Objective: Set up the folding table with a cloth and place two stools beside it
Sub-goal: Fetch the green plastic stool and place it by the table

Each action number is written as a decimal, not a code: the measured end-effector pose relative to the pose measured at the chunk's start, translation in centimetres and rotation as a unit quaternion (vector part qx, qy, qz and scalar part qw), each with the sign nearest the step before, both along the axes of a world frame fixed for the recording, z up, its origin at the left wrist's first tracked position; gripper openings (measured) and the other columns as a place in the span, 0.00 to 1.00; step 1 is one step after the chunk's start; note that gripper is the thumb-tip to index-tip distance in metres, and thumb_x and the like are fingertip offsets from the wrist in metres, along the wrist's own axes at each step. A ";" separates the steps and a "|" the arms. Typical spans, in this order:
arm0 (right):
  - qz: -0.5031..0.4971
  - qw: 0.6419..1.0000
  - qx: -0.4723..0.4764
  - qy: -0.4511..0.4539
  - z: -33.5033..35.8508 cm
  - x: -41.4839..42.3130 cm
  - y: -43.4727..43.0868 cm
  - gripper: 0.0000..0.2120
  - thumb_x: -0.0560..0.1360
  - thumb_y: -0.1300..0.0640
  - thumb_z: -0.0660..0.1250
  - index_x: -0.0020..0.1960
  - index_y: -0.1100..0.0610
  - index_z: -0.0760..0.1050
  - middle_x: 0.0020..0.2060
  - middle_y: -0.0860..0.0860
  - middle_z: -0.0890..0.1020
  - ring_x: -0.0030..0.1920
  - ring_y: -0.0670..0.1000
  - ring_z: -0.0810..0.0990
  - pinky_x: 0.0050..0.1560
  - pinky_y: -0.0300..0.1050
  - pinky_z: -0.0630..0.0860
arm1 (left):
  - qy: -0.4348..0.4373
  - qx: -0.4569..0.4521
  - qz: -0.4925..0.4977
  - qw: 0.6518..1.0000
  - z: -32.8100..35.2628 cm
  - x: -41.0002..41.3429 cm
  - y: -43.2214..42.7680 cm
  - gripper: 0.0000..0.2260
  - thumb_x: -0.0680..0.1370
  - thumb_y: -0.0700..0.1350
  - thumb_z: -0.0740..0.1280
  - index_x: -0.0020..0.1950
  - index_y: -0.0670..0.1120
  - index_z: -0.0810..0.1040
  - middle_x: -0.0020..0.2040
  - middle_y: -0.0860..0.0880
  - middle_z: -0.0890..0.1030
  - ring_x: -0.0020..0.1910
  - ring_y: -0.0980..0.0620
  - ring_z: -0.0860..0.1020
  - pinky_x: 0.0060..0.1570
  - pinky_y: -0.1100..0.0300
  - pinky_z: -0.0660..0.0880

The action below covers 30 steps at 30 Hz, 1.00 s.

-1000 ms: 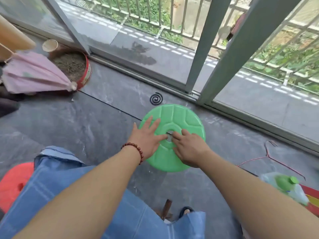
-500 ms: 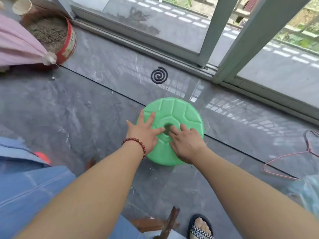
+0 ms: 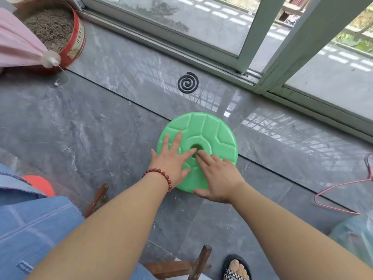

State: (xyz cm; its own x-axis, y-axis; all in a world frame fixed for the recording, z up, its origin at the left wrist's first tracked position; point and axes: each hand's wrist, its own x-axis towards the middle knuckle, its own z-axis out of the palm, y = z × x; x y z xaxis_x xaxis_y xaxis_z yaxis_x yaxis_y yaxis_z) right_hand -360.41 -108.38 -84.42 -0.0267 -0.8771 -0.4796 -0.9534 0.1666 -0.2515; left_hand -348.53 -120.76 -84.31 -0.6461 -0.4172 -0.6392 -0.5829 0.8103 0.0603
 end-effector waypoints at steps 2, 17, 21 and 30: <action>0.022 0.999 0.026 0.009 0.2 0.0 0.2 0.56 0.64 0.29 0.65 0.76 0.61 0.44 0.75 0.52 0.50 0.66 0.55 0.63 0.59 0.51 0.69 | 0.002 0.007 -0.054 0.999 0.2 0.0 0.3 0.33 0.75 0.62 0.59 0.76 0.60 0.46 0.75 0.52 0.32 0.75 0.42 0.38 0.66 0.33 0.58; 0.069 0.996 0.012 0.049 0.0 -0.7 -1.3 0.51 0.70 0.48 0.72 0.76 0.60 0.38 0.75 0.53 0.48 0.63 0.54 0.65 0.55 0.47 0.72 | -0.067 -0.038 -0.153 0.985 0.5 -0.4 -0.8 0.47 0.70 0.48 0.74 0.76 0.49 0.44 0.72 0.49 0.27 0.74 0.40 0.36 0.66 0.38 0.65; 0.037 0.998 0.012 0.044 -0.1 -0.4 -1.7 0.52 0.70 0.50 0.72 0.76 0.59 0.37 0.75 0.51 0.47 0.64 0.53 0.64 0.55 0.46 0.71 | -0.078 -0.057 -0.152 0.984 0.4 -0.8 -1.2 0.47 0.70 0.45 0.74 0.76 0.49 0.43 0.72 0.49 0.25 0.74 0.40 0.36 0.67 0.38 0.63; -0.011 1.000 -0.017 0.002 2.4 -1.5 -1.5 0.47 0.68 0.46 0.74 0.75 0.57 0.49 0.73 0.48 0.54 0.59 0.54 0.68 0.51 0.49 0.75 | -0.052 -0.053 -0.111 0.991 2.3 -1.0 0.0 0.49 0.70 0.58 0.71 0.76 0.49 0.38 0.75 0.47 0.31 0.75 0.42 0.41 0.69 0.40 0.59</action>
State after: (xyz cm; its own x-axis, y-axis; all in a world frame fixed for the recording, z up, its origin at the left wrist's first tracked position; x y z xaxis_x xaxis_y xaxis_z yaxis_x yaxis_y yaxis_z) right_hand -361.92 -109.89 -82.03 -0.0482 -0.8920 -0.4495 -0.9505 0.1792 -0.2537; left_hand -349.53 -120.77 -82.00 -0.6621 -0.3397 -0.6680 -0.3876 0.9181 -0.0828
